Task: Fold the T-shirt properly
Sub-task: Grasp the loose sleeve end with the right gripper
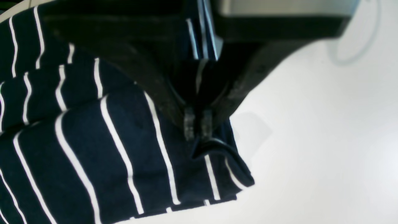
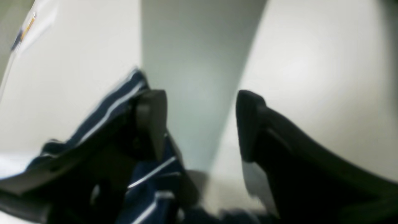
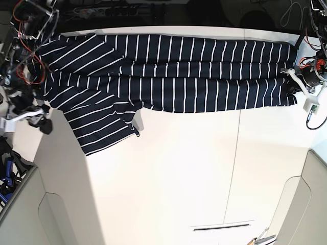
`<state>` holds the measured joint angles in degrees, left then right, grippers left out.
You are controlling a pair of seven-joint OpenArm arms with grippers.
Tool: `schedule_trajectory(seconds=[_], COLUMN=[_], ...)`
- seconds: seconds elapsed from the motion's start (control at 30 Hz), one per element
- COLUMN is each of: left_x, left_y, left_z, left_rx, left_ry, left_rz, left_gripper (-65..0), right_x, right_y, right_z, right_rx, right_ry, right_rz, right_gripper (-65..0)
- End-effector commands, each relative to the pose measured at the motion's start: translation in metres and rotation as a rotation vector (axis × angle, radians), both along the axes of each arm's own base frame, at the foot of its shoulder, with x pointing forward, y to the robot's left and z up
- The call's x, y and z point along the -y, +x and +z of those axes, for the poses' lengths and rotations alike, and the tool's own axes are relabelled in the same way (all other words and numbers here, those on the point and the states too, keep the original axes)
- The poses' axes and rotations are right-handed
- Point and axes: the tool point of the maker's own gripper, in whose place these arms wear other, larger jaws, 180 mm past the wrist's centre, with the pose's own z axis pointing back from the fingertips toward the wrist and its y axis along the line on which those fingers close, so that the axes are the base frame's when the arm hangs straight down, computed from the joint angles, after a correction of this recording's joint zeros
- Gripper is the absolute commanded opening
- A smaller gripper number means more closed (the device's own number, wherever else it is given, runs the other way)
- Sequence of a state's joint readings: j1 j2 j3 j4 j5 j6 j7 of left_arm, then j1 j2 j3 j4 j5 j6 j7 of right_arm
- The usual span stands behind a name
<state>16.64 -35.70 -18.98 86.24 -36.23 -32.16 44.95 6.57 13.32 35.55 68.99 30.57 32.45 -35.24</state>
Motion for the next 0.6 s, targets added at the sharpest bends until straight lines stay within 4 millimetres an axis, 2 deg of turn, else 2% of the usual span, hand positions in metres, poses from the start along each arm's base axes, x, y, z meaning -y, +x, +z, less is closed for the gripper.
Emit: schedule_trajectory(seconds=[0.0,0.1,0.3,0.43,0.57], left_x=[-0.006,-0.006,-0.006,-0.006,-0.006], left_y=[0.009,0.009,0.009,0.009,0.009], left_z=[0.013,0.013,0.013,0.013,0.013], left_rx=[0.042,0.042,0.043,0.042,0.042], left_ry=[0.016,0.016,0.015,0.015,0.015], left_rz=[-0.005,-0.005,-0.004,-0.004,-0.004], left_gripper=[-65.0,-65.0,-65.0,-65.0,-65.0], right_x=[0.000,-0.029,-0.082,-0.101,-0.110], right_y=[0.016,0.026,0.037,0.039,0.038], right_z=[0.014,-0.003,-0.009,-0.010,-0.012], right_rx=[0.055,0.014,0.005,0.012,0.010], right_ry=[-0.008,0.025,0.064,0.099,0.116], right_rz=[0.009,0.078,0.180,0.193,0.198], right_gripper=[-30.0,-30.0,-30.0,-30.1,-30.2])
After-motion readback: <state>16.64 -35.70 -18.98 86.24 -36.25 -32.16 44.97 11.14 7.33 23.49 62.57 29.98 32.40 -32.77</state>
